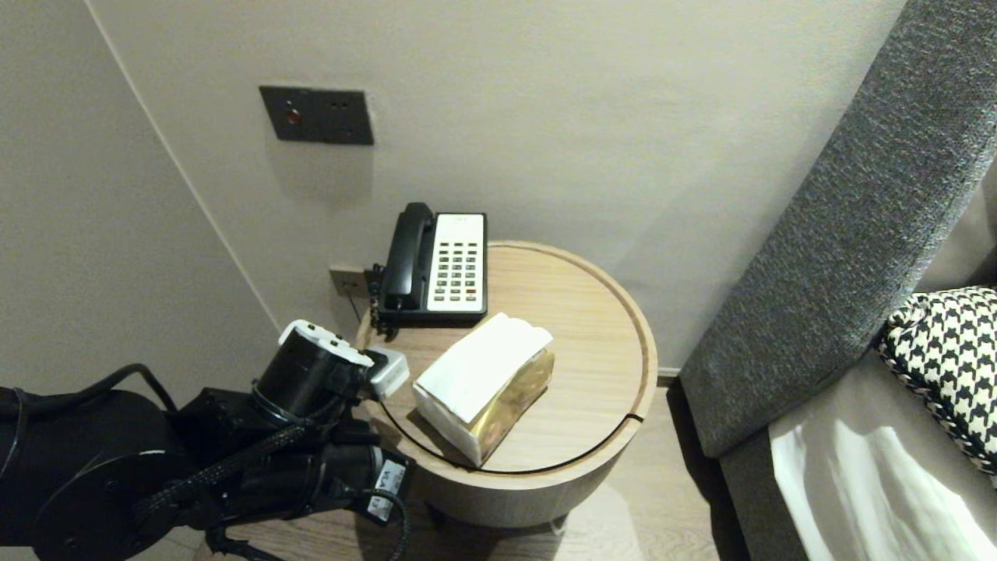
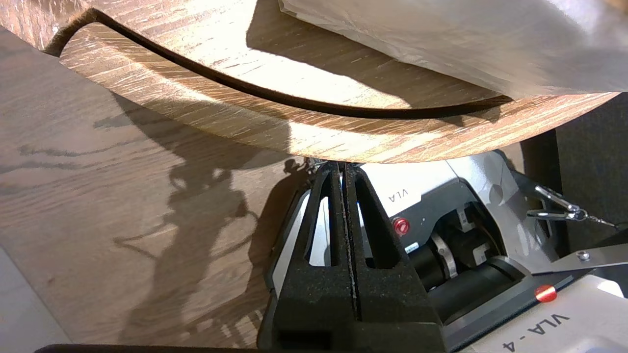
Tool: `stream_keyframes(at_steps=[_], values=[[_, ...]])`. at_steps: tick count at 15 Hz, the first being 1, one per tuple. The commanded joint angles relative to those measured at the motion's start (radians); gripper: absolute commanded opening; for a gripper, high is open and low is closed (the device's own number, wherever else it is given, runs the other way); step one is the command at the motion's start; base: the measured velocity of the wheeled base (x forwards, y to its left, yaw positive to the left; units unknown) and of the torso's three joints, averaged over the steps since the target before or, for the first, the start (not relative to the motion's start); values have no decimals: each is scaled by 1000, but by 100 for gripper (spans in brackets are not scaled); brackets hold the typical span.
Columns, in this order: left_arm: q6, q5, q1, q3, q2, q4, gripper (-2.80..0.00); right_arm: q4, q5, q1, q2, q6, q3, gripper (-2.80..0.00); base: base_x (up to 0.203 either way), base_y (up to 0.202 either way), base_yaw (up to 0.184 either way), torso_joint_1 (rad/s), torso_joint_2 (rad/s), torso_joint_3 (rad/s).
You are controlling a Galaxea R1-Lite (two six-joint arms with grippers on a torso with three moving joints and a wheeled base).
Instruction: Close the nightstand drawer
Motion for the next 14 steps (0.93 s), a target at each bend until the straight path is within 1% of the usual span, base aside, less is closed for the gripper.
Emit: stream_keyframes(at_steps=[1,4,8,12,14], values=[[-1,2,1,2,-5,-6,-280,-1,0,0,0,0,40,-280,0,0,0,0,0,0],[-3,0,0,15,-20,-3,-280,-1,0,0,0,0,40,-280,0,0,0,0,0,0],[-4,-1,-5,65,-85,4,-280,-1,0,0,0,0,40,-280,0,0,0,0,0,0],[-35,3,0,121,-158,6,-280,-1,0,-1,0,0,40,-280,0,0,0,0,0,0],[-44,38,23,162,-203,8,-280,-1,0,1,0,0,40,-280,0,0,0,0,0,0]])
